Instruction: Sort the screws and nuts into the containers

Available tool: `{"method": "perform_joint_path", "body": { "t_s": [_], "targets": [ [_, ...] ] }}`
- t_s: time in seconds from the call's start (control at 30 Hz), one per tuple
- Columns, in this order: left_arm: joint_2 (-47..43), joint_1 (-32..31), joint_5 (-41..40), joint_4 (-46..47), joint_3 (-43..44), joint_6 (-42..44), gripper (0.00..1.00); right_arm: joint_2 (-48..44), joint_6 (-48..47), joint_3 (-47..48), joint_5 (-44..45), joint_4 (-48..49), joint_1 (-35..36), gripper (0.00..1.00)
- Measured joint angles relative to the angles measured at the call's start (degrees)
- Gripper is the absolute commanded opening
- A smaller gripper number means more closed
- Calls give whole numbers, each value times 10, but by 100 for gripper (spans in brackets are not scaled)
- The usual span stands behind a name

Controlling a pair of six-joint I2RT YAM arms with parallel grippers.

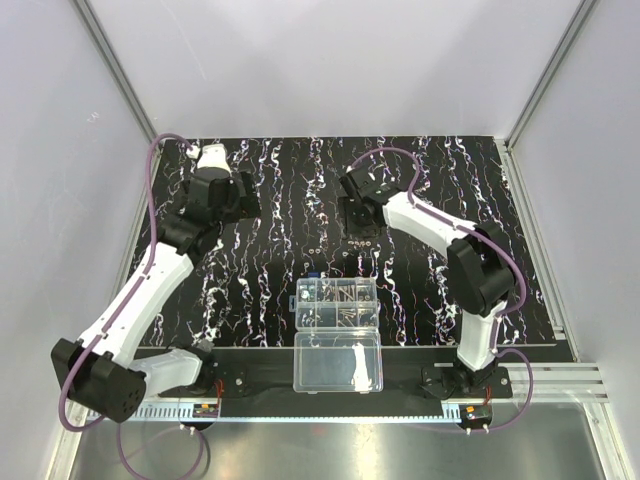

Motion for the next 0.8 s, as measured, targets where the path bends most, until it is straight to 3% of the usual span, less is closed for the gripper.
{"method": "perform_joint_path", "body": {
  "t_s": [0.8],
  "targets": [
    [5,0,0,0,0,0,99,92,6,18,15,-3,58,43]
  ]
}}
